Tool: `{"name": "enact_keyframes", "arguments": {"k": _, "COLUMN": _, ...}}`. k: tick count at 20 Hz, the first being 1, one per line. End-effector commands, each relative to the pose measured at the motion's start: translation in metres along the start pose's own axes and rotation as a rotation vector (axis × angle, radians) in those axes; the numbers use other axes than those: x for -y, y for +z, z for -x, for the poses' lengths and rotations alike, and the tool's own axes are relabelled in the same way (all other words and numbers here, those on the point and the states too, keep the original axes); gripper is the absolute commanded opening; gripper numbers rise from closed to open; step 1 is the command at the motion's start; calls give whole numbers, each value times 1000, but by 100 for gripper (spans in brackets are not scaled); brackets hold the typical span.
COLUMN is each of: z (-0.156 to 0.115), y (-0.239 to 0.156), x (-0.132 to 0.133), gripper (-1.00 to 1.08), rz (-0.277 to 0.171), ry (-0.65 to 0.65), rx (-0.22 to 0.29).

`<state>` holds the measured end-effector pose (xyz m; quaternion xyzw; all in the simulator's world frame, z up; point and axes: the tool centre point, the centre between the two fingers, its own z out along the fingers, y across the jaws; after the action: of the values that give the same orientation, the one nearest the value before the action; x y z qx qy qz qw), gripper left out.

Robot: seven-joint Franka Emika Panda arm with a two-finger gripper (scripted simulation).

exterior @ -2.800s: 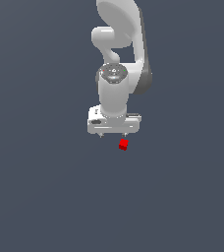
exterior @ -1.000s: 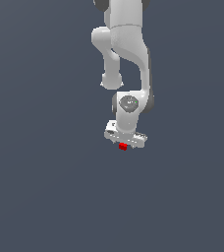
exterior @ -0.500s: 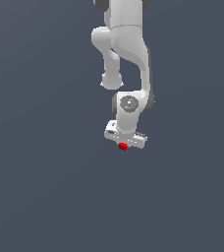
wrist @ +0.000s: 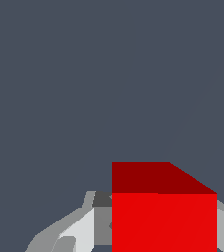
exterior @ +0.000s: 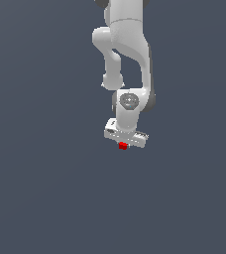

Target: Pick up the red cube and move it to a goal position.

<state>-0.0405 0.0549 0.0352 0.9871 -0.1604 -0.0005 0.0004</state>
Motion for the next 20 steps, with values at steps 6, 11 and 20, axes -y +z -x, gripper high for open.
{"name": "enact_keyframes", "arguments": {"k": 6, "z": -4, "y": -46, "x": -17, "gripper": -100, "rz": -1, "ry": 1, "rx": -1}}
{"name": "enact_keyframes", "arguments": {"k": 11, "z": -8, "y": -94, "x": -35, "gripper": -100, "rz": -1, "ry": 1, "rx": -1}}
{"name": "enact_keyframes", "arguments": {"k": 20, "z": -18, "y": -196, "x": -71, "gripper": -100, "rz": -2, "ry": 2, "rx": -1}}
